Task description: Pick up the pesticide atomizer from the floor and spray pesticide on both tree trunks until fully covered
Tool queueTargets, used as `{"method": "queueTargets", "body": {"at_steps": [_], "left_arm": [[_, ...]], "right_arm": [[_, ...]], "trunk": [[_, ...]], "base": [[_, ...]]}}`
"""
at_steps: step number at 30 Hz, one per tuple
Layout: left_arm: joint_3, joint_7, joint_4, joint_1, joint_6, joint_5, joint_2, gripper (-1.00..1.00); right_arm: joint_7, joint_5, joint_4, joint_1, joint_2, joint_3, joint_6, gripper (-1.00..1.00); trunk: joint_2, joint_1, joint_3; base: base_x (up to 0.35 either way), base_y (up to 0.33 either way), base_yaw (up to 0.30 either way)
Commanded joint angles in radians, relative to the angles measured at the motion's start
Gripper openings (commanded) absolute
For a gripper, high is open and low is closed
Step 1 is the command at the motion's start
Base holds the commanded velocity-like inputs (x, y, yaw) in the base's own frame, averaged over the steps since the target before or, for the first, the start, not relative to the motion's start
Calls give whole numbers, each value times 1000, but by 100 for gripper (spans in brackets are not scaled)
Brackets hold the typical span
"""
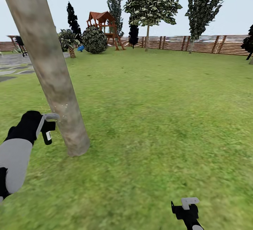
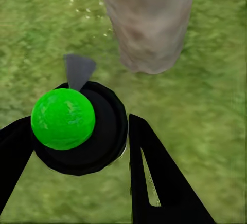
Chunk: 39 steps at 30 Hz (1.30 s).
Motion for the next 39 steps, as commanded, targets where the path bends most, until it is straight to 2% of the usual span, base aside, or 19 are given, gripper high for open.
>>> {"method": "queueTargets", "body": {"at_steps": [1,8,15,18,19,20,22,25,29,30,33,34,35,38,39], "left_arm": [[3,-10,-3,-1,4,-13,-1,-100],[7,-11,-4,-3,7,-11,-4,-100],[2,-11,-4,-1,7,-12,25,-100],[-29,-14,-4,-1,9,-9,9,-100],[-47,-31,-4,-1,10,-7,-8,-100],[-53,-51,-4,-1,10,-7,-15,-100],[-60,-88,-3,-2,10,-8,-16,-100],[-60,-112,-1,-1,9,-13,-2,-100],[-60,-118,12,10,6,-8,67,-100],[-62,-119,10,26,5,-8,69,-100],[-60,-118,7,60,4,-8,44,-100],[-60,-118,10,64,2,-8,18,-100],[-60,-118,10,65,4,-8,9,-100],[-60,-118,8,67,3,-6,1,-100],[-57,-119,8,115,-8,-6,4,-100]], "right_arm": [[-6,-1,1,-1,0,9,-2,100],[-6,-1,1,-1,0,9,-2,100],[-6,-1,1,-1,0,9,-3,100],[-6,-1,1,-1,0,9,-2,100],[-6,-1,1,-1,0,9,-2,100],[-6,-1,1,-1,0,9,-2,100],[-6,-1,1,-1,0,9,-2,100],[-6,-1,1,-1,0,9,-2,100],[-6,-1,1,-1,0,9,-3,100],[-5,-1,1,-1,0,9,-2,100],[-5,-1,1,-1,0,9,-3,100],[-5,-1,1,-1,0,9,-3,100],[-5,-1,1,-1,0,9,-3,100],[-5,-1,1,-1,0,9,-3,100],[-5,-1,1,-1,0,9,-3,100]], "trunk": [[0,0,-1],[0,0,-1],[0,0,-1],[0,0,-1],[0,0,-1],[0,0,-1],[0,0,-1],[0,0,-1],[0,0,-1],[0,0,-1],[0,0,-1],[0,0,-1],[0,0,-1],[0,0,-1],[0,0,-1]], "base": [[262,122,0],[267,203,0],[14,12,0],[0,0,0],[0,0,0],[0,0,0],[0,0,0],[0,0,0],[0,0,0],[0,0,0],[0,0,0],[0,0,0],[0,0,0],[0,0,0],[0,0,0]]}}
